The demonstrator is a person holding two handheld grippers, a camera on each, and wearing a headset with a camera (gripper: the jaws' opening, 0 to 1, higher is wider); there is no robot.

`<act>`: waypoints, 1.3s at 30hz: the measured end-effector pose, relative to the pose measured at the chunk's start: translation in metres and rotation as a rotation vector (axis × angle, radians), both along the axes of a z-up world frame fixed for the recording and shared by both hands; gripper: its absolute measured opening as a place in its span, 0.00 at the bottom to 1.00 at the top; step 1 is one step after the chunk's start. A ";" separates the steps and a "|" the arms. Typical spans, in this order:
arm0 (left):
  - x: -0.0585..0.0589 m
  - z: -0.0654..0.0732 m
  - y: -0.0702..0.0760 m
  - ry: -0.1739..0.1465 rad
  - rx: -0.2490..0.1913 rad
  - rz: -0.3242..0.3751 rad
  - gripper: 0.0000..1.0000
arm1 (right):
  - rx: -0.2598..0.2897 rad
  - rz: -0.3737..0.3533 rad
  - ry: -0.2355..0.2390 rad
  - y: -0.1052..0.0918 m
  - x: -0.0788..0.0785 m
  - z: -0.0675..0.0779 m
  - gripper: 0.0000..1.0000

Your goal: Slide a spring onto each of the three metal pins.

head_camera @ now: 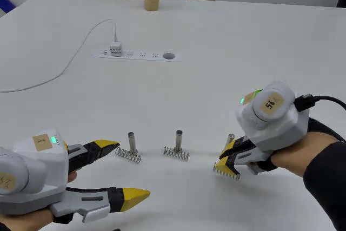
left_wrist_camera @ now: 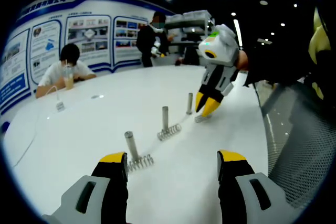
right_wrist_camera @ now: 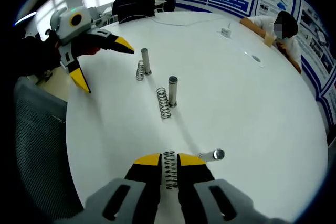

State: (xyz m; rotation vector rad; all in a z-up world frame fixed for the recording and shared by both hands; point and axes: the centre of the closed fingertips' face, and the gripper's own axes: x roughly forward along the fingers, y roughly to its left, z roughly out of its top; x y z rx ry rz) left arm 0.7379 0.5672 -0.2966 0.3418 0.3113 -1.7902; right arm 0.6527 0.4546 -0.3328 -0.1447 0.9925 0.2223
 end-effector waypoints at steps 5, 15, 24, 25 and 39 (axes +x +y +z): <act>-0.001 -0.001 0.000 0.001 0.003 -0.001 0.71 | -0.008 0.024 0.027 0.000 0.002 -0.005 0.12; 0.000 -0.002 0.000 0.003 0.007 -0.004 0.71 | -0.029 0.073 0.083 0.001 0.003 -0.014 0.12; 0.001 -0.003 0.001 0.002 0.007 -0.006 0.71 | -0.038 0.099 0.110 0.000 0.004 -0.018 0.12; 0.002 -0.003 0.001 0.002 0.007 -0.006 0.71 | -0.039 0.101 0.113 0.000 0.004 -0.019 0.12; 0.001 -0.005 0.002 0.001 0.011 -0.009 0.70 | -0.019 0.078 0.073 0.001 0.004 -0.012 0.12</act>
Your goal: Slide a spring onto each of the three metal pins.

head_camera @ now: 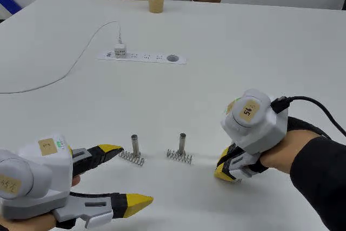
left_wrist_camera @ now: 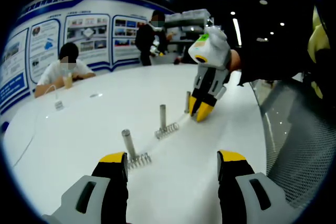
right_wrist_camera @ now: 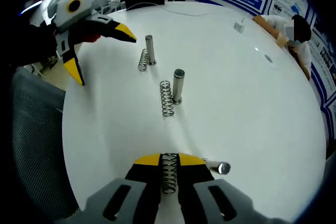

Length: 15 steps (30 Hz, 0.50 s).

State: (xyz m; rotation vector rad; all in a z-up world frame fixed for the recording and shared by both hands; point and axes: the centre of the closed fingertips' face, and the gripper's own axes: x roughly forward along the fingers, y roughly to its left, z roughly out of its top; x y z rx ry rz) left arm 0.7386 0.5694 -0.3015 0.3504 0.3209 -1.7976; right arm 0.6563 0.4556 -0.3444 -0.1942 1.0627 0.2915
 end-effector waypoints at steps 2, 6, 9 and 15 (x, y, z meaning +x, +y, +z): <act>-0.001 0.000 0.000 0.001 -0.001 -0.002 0.70 | 0.006 -0.011 -0.010 0.000 -0.001 0.003 0.12; -0.005 0.001 -0.001 0.002 -0.001 -0.004 0.70 | 0.009 -0.028 -0.037 0.000 -0.001 0.010 0.12; -0.006 0.001 -0.001 0.002 -0.001 -0.007 0.70 | 0.013 -0.039 -0.056 -0.001 -0.001 0.014 0.12; -0.009 0.000 0.001 0.003 0.002 -0.015 0.70 | 0.020 -0.057 -0.080 -0.002 -0.001 0.019 0.12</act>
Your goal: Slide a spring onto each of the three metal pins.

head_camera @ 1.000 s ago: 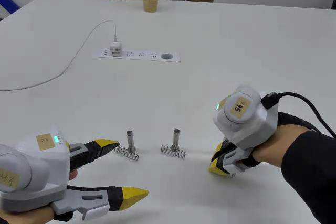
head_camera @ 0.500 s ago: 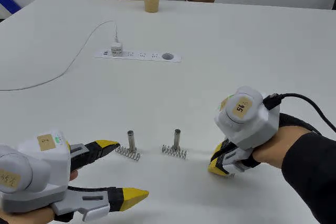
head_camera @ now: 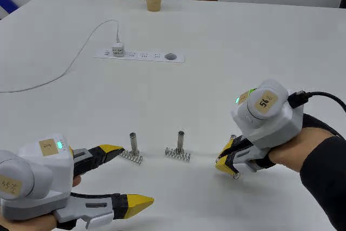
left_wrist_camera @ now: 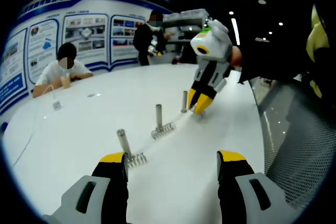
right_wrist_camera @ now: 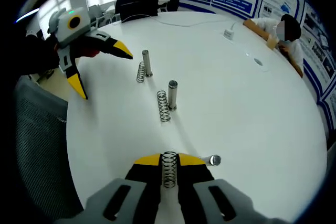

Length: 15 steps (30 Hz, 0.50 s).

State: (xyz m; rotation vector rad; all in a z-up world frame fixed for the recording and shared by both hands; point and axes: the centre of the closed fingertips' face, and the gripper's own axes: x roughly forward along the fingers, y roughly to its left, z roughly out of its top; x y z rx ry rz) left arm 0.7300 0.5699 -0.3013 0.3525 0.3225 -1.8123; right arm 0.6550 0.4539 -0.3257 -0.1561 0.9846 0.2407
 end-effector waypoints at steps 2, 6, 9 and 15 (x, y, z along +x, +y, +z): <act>-0.001 0.000 0.000 0.000 0.000 -0.003 0.70 | 0.002 -0.005 -0.010 0.000 0.000 0.002 0.12; -0.005 0.000 -0.001 0.001 0.000 -0.013 0.70 | 0.008 -0.017 -0.029 -0.001 0.001 0.006 0.12; -0.008 0.000 -0.002 0.000 0.001 -0.024 0.69 | 0.011 -0.027 -0.040 -0.001 0.000 0.008 0.12; -0.015 0.001 -0.005 0.001 0.000 -0.045 0.68 | 0.020 -0.045 -0.063 -0.003 -0.001 0.013 0.12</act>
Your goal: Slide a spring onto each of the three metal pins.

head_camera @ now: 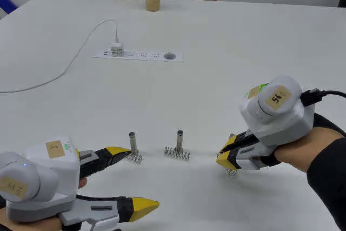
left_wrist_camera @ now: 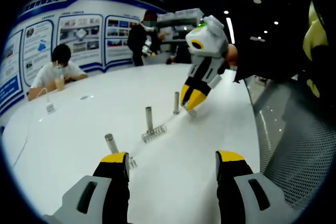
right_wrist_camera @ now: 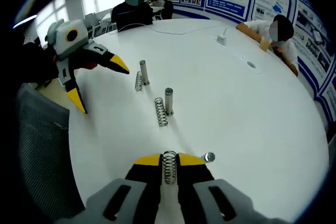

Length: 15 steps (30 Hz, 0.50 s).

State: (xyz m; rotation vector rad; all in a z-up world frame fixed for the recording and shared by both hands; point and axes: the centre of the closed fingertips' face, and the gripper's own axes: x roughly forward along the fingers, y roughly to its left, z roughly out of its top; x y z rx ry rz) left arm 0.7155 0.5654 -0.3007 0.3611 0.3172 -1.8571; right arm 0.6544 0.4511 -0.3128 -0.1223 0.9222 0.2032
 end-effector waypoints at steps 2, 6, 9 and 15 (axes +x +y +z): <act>-0.005 0.001 -0.002 -0.002 0.000 -0.014 0.68 | 0.011 -0.009 -0.014 0.000 0.000 0.004 0.12; -0.015 0.001 -0.006 -0.008 0.003 -0.053 0.67 | 0.030 -0.026 -0.045 0.002 0.001 0.011 0.12; -0.020 0.001 -0.011 -0.006 0.000 -0.071 0.67 | 0.032 -0.035 -0.064 0.002 0.002 0.015 0.12; -0.027 0.004 -0.021 0.009 -0.011 -0.094 0.65 | 0.047 -0.050 -0.090 0.005 0.003 0.022 0.12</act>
